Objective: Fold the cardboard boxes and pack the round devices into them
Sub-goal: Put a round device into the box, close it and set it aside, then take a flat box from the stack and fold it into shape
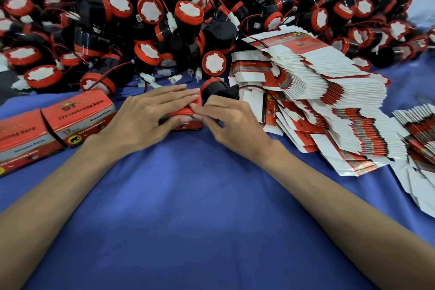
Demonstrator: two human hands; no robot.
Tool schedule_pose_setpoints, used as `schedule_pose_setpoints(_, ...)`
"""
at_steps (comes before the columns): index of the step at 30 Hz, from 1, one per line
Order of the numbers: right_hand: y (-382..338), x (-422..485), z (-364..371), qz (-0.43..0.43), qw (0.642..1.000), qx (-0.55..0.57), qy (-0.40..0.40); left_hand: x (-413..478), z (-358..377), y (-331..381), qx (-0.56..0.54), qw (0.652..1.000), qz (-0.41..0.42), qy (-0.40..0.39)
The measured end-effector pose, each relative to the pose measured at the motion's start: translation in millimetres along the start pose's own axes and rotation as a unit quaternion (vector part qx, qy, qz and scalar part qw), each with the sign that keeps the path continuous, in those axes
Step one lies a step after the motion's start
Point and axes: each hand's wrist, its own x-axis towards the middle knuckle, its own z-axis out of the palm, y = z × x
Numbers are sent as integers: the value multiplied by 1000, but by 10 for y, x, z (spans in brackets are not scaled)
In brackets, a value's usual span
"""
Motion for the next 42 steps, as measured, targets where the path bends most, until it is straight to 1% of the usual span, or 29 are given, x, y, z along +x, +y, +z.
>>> schedule_pose_setpoints(3, -20, -3, -12, -32, 998, -53, -10, -18, 34, -13, -11, 1000, 2, 1)
schedule_pose_setpoints(7, -58, 27, -65, -63, 993, -100, -14, -29, 32, -17, -41, 999, -4, -18)
schedule_pose_setpoints(9, -67, 66, -117, -75, 989, -126, -20, -31, 22, 16, -16, 1000, -1, -13)
schedule_pose_setpoints(10, -58, 98, -159, -69, 987, -142, -13, -30, 25, 38, 18, 1000, 5, 3)
schedule_pose_setpoints(11, -37, 145, -215, -52, 985, -163, 11, -27, 28, 63, 67, 997, 11, 29)
schedule_pose_setpoints(13, 62, 267, -375, 9, 968, -232, 89, -14, 18, 100, 175, 980, -4, 93)
schedule_pose_setpoints(14, 155, 323, -478, 63, 953, -279, 103, -11, 9, 109, 216, 969, -29, 115)
schedule_pose_setpoints(15, 259, 375, -597, 143, 931, -325, 82, -13, -4, 109, 242, 961, -55, 124)
schedule_pose_setpoints(16, 369, 410, -719, 238, 903, -356, 25, -17, -10, 106, 256, 956, -73, 122)
schedule_pose_setpoints(17, 460, 425, -836, 327, 869, -369, -43, -30, -13, 94, 262, 955, -74, 114)
schedule_pose_setpoints(18, 531, 417, -924, 396, 833, -372, -105, -49, -12, 80, 263, 957, -64, 101)
schedule_pose_setpoints(19, 570, 396, -976, 437, 802, -377, -158, -63, -16, 65, 259, 960, -56, 87)
schedule_pose_setpoints(20, 591, 365, -994, 447, 782, -389, -192, -69, -25, 50, 259, 961, -64, 72)
schedule_pose_setpoints(21, 598, 336, -985, 435, 776, -407, -206, -62, -39, 43, 264, 958, -89, 62)
schedule_pose_setpoints(22, 591, 324, -970, 412, 781, -424, -199, -49, -50, 44, 276, 952, -124, 58)
schedule_pose_setpoints(24, 558, 331, -954, 370, 798, -450, -159, -27, -62, 60, 311, 931, -187, 40)
schedule_pose_setpoints(26, 525, 342, -933, 348, 800, -468, -136, -44, -62, 63, 328, 918, -224, 8)
schedule_pose_setpoints(28, 506, 359, -906, 340, 802, -476, -125, -81, -89, 30, 323, 915, -241, -12)
schedule_pose_setpoints(30, 528, 350, -888, 342, 805, -467, -130, -88, -118, -5, 304, 925, -226, 1)
schedule_pose_setpoints(33, 612, 270, -853, 327, 821, -432, -177, -48, -86, 14, 265, 951, -156, 33)
schedule_pose_setpoints(34, 632, 237, -832, 318, 828, -426, -176, -34, -59, 40, 251, 958, -138, 32)
schedule_pose_setpoints(36, 632, 194, -790, 291, 842, -433, -138, -18, -7, 79, 230, 966, -116, 22)
schedule_pose_setpoints(40, 580, 239, -772, 262, 851, -452, -43, -19, 1, 80, 206, 973, -103, 8)
schedule_pose_setpoints(42, 579, 225, -765, 263, 863, -429, -45, -16, -12, 76, 199, 975, -96, 1)
